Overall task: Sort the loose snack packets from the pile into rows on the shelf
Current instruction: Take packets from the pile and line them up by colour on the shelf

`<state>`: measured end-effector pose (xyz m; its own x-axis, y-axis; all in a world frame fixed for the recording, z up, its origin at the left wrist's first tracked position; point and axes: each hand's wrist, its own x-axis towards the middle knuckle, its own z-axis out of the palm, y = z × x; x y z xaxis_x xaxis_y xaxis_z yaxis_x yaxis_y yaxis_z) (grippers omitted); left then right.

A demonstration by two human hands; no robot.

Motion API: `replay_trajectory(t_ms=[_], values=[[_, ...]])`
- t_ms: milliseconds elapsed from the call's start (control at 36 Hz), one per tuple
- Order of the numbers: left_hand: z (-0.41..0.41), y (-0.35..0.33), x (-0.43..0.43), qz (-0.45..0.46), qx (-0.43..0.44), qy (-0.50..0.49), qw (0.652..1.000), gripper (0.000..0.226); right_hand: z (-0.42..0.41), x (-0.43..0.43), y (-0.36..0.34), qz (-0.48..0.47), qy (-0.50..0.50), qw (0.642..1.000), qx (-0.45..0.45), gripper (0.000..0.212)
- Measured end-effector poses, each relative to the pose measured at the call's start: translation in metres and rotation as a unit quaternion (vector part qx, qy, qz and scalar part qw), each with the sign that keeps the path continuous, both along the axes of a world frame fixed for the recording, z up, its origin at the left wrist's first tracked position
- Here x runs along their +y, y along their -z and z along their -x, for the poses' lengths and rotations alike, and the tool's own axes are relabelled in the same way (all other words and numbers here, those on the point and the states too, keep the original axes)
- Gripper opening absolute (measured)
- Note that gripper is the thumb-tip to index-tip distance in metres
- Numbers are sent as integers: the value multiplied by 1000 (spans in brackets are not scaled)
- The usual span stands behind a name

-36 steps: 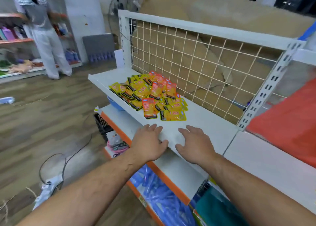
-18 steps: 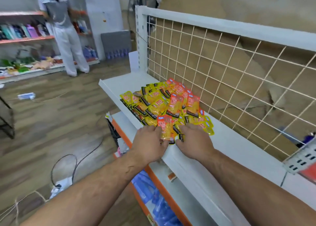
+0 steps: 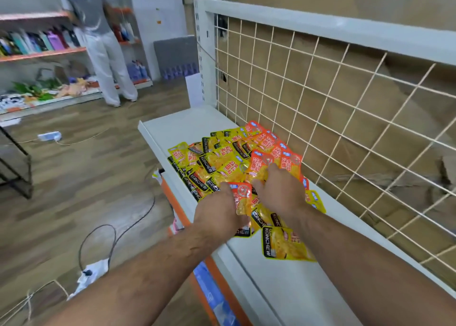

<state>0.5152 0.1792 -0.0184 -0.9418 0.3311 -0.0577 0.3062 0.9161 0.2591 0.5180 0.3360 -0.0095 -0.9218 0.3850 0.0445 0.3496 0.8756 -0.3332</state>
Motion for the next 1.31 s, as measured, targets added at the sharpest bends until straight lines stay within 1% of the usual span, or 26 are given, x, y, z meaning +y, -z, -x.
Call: replay_trajectory(t_ms=[56,111,278,417,500,556,611,694,806,889,1000,1028,1083,1111,1167,1222,1278,1306], values=[[4,0,-1,-28,-19,-15,999,67,7,-1,-1,10,15,1000,-3,60],[8,0,-2,-44,-29,-22,998,64,12,-1,-3,22,33,999,-8,66],[13,-1,-2,-51,-25,-26,998,60,27,4,-1,61,79,995,-29,72],[17,-1,-3,-62,-36,-48,996,50,35,7,0,86,89,992,-17,77],[19,2,-4,-77,-33,-54,995,41,39,8,1,119,90,989,-1,71],[21,2,-5,-91,-35,-60,993,34,41,9,4,135,82,987,10,63],[22,4,-6,-121,-50,-68,989,28,43,10,5,175,80,981,19,54],[25,5,-7,-188,-93,-98,973,23,43,12,8,268,86,959,42,33],[27,3,-11,-256,-129,-127,950,23,35,16,4,351,89,930,71,22],[27,4,-18,-298,-152,-142,932,27,23,17,2,382,93,917,70,21],[24,4,-26,-336,-168,-153,914,19,4,17,-3,414,107,902,59,24],[22,2,-28,-340,-168,-148,913,22,-4,14,-7,427,114,895,55,31],[16,1,-30,-352,-169,-141,910,26,-21,9,-15,446,115,886,42,57],[12,0,-31,-357,-170,-141,908,23,-31,6,-18,452,112,884,36,61],[3,0,-33,-366,-170,-138,904,10,-53,-3,-26,466,103,878,24,48],[-9,-1,-36,-386,-181,-127,895,11,-75,-14,-32,474,96,875,23,34],[-23,-4,-39,-403,-197,-106,887,3,-96,-23,-30,486,88,869,27,28],[-31,-7,-40,-409,-207,-93,884,7,-106,-27,-28,496,88,863,31,28]])
